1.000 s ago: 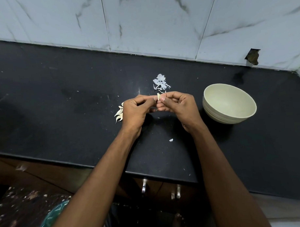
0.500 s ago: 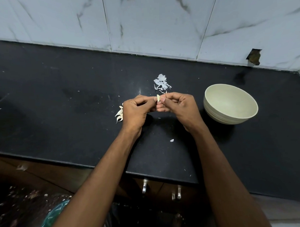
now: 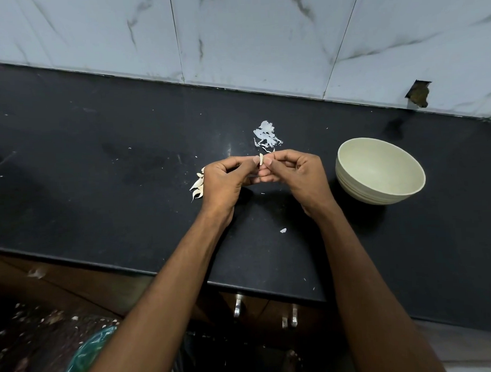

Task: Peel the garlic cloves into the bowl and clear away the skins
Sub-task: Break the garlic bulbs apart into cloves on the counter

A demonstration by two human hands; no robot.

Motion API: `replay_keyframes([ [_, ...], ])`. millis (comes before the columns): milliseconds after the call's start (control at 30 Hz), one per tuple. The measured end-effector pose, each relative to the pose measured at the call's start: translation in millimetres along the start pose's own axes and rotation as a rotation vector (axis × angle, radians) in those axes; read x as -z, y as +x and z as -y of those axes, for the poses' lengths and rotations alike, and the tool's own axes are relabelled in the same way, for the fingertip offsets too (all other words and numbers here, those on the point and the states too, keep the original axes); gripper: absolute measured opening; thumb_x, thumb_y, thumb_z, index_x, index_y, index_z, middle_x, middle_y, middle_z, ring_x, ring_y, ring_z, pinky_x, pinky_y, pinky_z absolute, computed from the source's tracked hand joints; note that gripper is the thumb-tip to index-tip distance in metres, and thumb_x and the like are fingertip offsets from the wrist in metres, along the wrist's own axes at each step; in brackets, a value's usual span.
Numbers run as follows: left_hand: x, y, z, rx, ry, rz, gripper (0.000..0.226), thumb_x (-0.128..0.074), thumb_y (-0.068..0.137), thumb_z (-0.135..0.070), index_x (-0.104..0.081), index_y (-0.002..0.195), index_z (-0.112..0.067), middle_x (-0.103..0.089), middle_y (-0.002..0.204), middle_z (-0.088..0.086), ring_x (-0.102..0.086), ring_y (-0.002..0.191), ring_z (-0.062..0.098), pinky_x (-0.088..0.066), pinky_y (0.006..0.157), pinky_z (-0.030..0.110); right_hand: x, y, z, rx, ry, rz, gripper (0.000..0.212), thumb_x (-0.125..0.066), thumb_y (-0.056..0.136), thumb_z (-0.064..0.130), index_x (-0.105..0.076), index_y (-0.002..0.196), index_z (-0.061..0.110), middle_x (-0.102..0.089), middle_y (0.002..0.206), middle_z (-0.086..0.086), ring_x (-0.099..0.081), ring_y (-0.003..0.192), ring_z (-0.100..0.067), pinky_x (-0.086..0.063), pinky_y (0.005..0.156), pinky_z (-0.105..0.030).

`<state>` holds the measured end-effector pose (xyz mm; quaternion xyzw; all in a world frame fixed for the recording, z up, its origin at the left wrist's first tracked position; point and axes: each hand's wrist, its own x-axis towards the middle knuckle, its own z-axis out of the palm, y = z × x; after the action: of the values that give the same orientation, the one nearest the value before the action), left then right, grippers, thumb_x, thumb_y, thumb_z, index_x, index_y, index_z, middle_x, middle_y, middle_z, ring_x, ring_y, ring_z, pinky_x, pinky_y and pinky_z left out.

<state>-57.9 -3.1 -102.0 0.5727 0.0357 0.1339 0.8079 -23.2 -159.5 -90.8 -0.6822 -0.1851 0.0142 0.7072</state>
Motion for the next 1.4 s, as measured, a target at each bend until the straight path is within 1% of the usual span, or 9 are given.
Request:
replay_keyframes([
  [167, -1, -3, -1, 0.0, 0.026, 0.034, 0.017, -0.076, 0.091, -0.006, -0.077, 0.101, 0.008, -0.076, 0.087, 0.022, -0.074, 0.082, 0.026, -0.063, 0.079, 0.041, 0, -1, 2, 0.029, -0.063, -0.017, 0.01, -0.069, 0.099, 0.004, -0.076, 0.102, -0.001, -0.078, 0.085, -0.015, -0.076, 0.079, -0.025, -0.064, 0.078, -0.034],
  [300, 1, 0, 1, -0.011, 0.066, 0.007, 0.018, -0.078, 0.09, -0.007, -0.077, 0.1, 0.008, -0.077, 0.088, 0.023, -0.073, 0.081, 0.027, -0.062, 0.082, 0.041, -1, -1, -2, 0.046, -0.135, -0.012, 0.011, -0.069, 0.099, 0.006, -0.076, 0.103, -0.001, -0.078, 0.084, -0.016, -0.077, 0.081, -0.03, -0.064, 0.082, -0.042],
  [467, 2, 0, 3, -0.032, 0.1, 0.015, 0.016, -0.078, 0.091, -0.007, -0.077, 0.1, 0.006, -0.077, 0.089, 0.022, -0.074, 0.082, 0.028, -0.062, 0.085, 0.042, -2, -1, -1, 0.051, -0.137, -0.015, 0.01, -0.067, 0.099, 0.002, -0.075, 0.102, -0.003, -0.077, 0.083, -0.019, -0.077, 0.078, -0.027, -0.063, 0.078, -0.034],
  [667, 2, 0, 4, -0.037, 0.092, 0.038, 0.015, -0.076, 0.092, -0.007, -0.077, 0.101, 0.005, -0.077, 0.091, 0.024, -0.074, 0.085, 0.032, -0.061, 0.089, 0.048, -1, -1, 2, 0.048, -0.131, -0.002, 0.009, -0.066, 0.099, 0.002, -0.075, 0.101, 0.002, -0.077, 0.082, -0.017, -0.077, 0.077, -0.027, -0.063, 0.077, -0.034],
  [900, 0, -2, 3, -0.024, 0.052, 0.045, 0.013, -0.07, 0.095, -0.002, -0.075, 0.103, 0.008, -0.075, 0.085, 0.018, -0.073, 0.08, 0.023, -0.062, 0.079, 0.035, -3, 0, 3, 0.016, -0.101, -0.018, 0.011, -0.064, 0.1, -0.001, -0.075, 0.098, 0.0, -0.075, 0.082, -0.02, -0.073, 0.073, -0.023, -0.063, 0.071, -0.03],
  [1167, -2, -2, 2, -0.052, 0.086, -0.011, 0.026, -0.072, 0.093, 0.001, -0.07, 0.12, 0.004, -0.075, 0.093, 0.02, -0.075, 0.082, 0.022, -0.063, 0.077, 0.033, -7, 1, 1, -0.008, -0.208, -0.068, 0.012, -0.064, 0.097, -0.004, -0.074, 0.097, 0.002, -0.077, 0.078, -0.003, -0.072, 0.069, -0.013, -0.061, 0.066, -0.027],
  [1267, -2, -1, 6, -0.118, 0.194, -0.048, 0.029, -0.075, 0.091, 0.003, -0.072, 0.12, -0.001, -0.077, 0.092, 0.016, -0.077, 0.083, 0.022, -0.064, 0.083, 0.04, -9, 1, -2, 0.003, -0.29, -0.135, 0.01, -0.068, 0.095, 0.005, -0.074, 0.092, 0.012, -0.078, 0.081, -0.008, -0.075, 0.071, -0.018, -0.064, 0.07, -0.038],
  [1333, -2, -2, 9, -0.132, 0.256, -0.071, 0.026, -0.078, 0.09, -0.002, -0.076, 0.116, -0.003, -0.079, 0.095, 0.011, -0.078, 0.087, 0.023, -0.063, 0.089, 0.043, -9, 0, -3, 0.023, -0.342, -0.173, 0.003, -0.07, 0.089, 0.023, -0.072, 0.088, 0.023, -0.077, 0.077, -0.003, -0.076, 0.071, -0.02, -0.065, 0.072, -0.044],
  [1400, -1, -2, 11, -0.104, 0.27, -0.076, 0.023, -0.08, 0.089, -0.007, -0.079, 0.113, -0.006, -0.08, 0.1, 0.007, -0.078, 0.093, 0.023, -0.061, 0.093, 0.047, -10, -1, -3, 0.056, -0.414, -0.197, 0.011, -0.07, 0.086, 0.033, -0.073, 0.088, 0.023, -0.075, 0.074, 0.003, -0.074, 0.07, -0.014, -0.064, 0.073, -0.046],
])
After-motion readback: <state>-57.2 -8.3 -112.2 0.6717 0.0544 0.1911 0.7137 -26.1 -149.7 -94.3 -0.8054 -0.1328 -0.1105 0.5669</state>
